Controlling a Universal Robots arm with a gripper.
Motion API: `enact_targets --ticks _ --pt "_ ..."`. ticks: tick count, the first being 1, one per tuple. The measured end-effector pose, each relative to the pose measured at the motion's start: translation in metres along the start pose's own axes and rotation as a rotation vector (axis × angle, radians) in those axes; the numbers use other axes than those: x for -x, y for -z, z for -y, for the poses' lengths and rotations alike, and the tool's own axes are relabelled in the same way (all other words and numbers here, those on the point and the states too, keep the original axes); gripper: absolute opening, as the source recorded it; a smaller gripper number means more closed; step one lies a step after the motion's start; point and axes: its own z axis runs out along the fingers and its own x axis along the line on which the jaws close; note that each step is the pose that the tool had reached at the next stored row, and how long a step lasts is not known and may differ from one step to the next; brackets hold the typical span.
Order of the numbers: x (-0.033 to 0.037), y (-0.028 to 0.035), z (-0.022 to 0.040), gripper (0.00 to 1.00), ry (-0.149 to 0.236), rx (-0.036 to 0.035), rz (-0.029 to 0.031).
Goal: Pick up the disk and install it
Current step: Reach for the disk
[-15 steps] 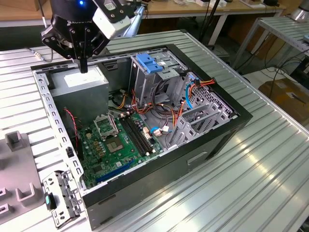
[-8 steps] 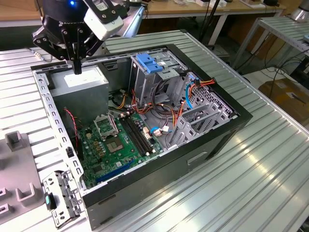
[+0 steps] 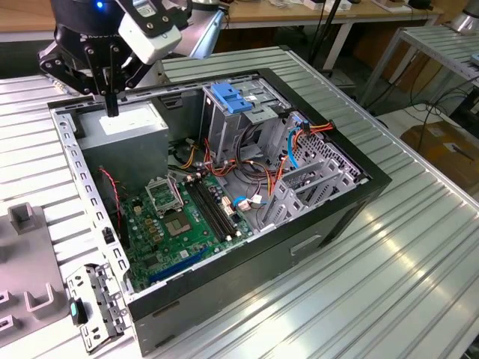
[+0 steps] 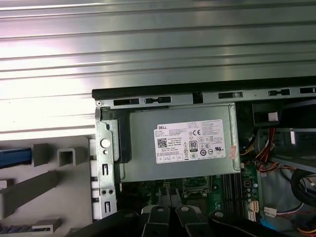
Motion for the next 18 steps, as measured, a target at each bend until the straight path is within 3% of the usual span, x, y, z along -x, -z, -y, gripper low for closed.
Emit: enact_targets --ticks 18 --pt "-0.0234 0.0006 0.0018 0.11 0.000 0.0000 0.0000"
